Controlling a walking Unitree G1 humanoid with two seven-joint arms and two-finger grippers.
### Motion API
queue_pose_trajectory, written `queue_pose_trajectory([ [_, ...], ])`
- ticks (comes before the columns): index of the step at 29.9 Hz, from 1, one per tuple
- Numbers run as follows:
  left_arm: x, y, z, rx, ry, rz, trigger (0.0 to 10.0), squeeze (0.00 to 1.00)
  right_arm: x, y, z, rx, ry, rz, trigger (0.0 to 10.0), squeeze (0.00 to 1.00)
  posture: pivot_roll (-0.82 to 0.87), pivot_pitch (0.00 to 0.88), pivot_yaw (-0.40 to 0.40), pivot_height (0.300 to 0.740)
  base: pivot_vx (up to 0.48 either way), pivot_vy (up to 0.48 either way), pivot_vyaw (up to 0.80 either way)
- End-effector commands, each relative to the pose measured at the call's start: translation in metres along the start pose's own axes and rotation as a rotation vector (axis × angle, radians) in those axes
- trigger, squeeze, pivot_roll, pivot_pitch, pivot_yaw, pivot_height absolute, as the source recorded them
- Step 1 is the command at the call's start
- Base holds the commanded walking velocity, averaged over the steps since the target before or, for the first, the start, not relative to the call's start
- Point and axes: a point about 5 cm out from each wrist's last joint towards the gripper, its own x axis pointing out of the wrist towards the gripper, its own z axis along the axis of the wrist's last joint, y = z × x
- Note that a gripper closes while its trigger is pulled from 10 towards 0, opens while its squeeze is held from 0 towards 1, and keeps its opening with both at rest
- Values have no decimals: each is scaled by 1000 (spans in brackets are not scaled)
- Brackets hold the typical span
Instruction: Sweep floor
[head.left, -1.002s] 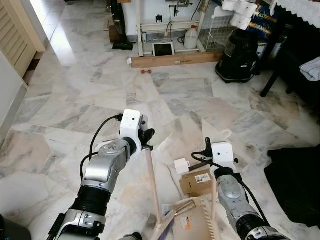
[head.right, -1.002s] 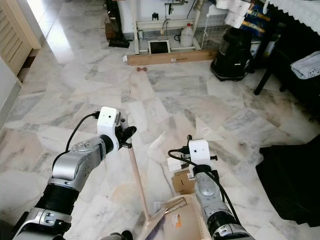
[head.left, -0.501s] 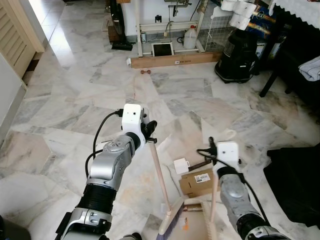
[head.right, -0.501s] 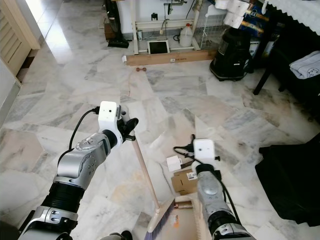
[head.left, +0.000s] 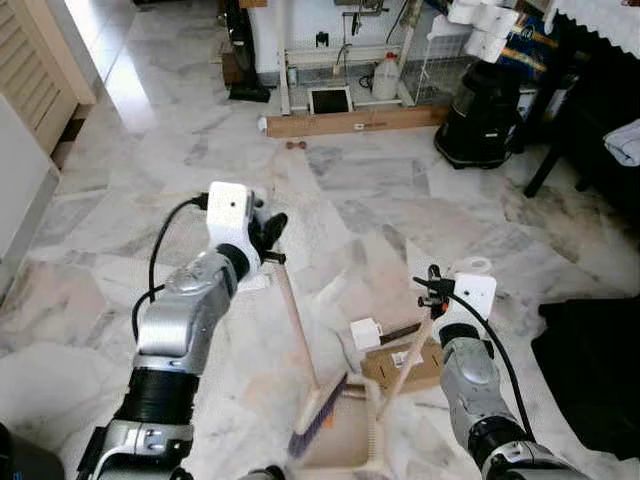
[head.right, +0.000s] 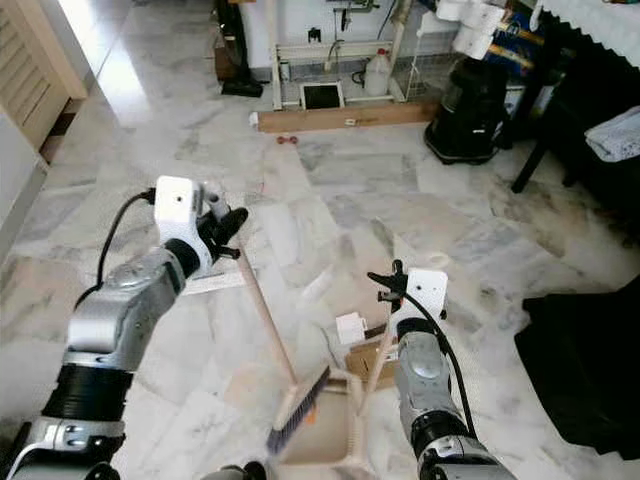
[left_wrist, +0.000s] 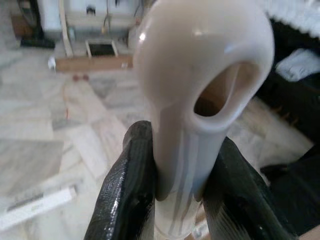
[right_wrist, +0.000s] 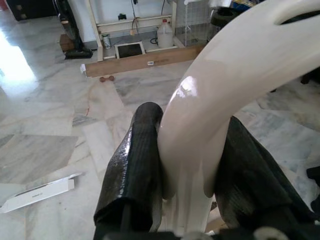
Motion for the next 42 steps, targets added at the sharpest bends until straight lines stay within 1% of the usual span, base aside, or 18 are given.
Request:
queue_pose_trajectory([
  [1, -6, 3, 26, 12, -117, -1, 10000, 0, 1, 0, -1, 18, 18, -2, 10000, 0, 138, 36, 4, 740, 0, 0, 0],
  [3, -10, 13, 39, 61, -191, 71, 10000, 0, 1, 0, -1, 20, 19, 1, 10000, 0, 140, 24, 1, 740, 0, 0, 0],
  [6, -11, 22, 43, 86, -241, 154, 10000, 0, 2, -1, -1, 21, 17, 2, 10000, 0, 134, 15, 3, 740, 0, 0, 0],
  [7, -12, 26, 44, 112, -259, 194, 10000, 0, 2, -1, 0, 20, 15, 1, 10000, 0, 134, 15, 3, 740, 0, 0, 0],
  [8, -13, 27, 44, 119, -263, 203, 10000, 0, 1, -1, 0, 20, 14, 1, 10000, 0, 134, 15, 3, 740, 0, 0, 0],
  [10, -13, 29, 41, 141, -276, 232, 10000, 0, 2, -4, 0, 22, 12, -6, 10000, 0, 125, 7, 3, 740, 0, 0, 0],
  [11, -14, 33, 37, 165, -291, 275, 10000, 0, 2, -6, 0, 22, 9, -10, 10000, 0, 115, 0, 3, 740, 0, 0, 0],
  [13, -14, 35, 35, 170, -303, 299, 10000, 0, 2, -7, 1, 22, 7, -11, 10000, 0, 112, 0, 2, 740, 0, 0, 0],
  [16, -14, 37, 24, 218, -306, 333, 10000, 0, 2, -8, 2, 20, -2, -12, 10000, 0, 107, 0, 1, 740, 0, 0, 0],
  [17, -15, 39, 15, 247, -297, 354, 10000, 0, 3, -8, 4, 22, -11, -11, 10000, 0, 104, 0, 1, 740, 0, 0, 0],
  [19, -16, 41, 5, 232, -287, 369, 10000, 0, 3, -8, 6, 24, -20, -11, 10000, 0, 95, 0, 2, 740, 0, 0, 0],
  [20, -18, 42, -6, 233, -270, 381, 10000, 0, 4, -8, 8, 27, -34, -10, 10000, 0, 88, 0, 4, 740, 0, 0, 0],
  [22, -19, 43, -11, 246, -265, 385, 10000, 0, 4, -7, 9, 29, -42, -9, 10000, 0, 88, 0, 4, 740, 0, 0, 0],
  [24, -22, 45, -28, 237, -231, 408, 10000, 0, 6, -8, 14, 37, -69, -11, 10000, 0, 88, 0, 4, 740, 0, 0, 0],
  [26, -22, 43, -37, 254, -217, 409, 10000, 0, 6, -8, 16, 36, -77, -9, 10000, 0, 73, 0, 3, 740, 0, 0, 0],
  [28, -21, 40, -45, 247, -209, 408, 10000, 0, 6, -8, 17, 36, -83, -8, 10000, 0, 71, 0, 3, 740, 0, 0, 0],
  [34, -21, 33, -57, 231, -226, 397, 10000, 0, 7, -8, 20, 41, -104, -5, 10000, 0, 65, 0, 2, 740, 0, 0, 0],
  [42, -19, 28, -62, 232, -247, 397, 10000, 0, 9, -5, 28, 67, -145, 4, 10000, 0, 61, 0, 4, 740, 0, 0, 0],
])
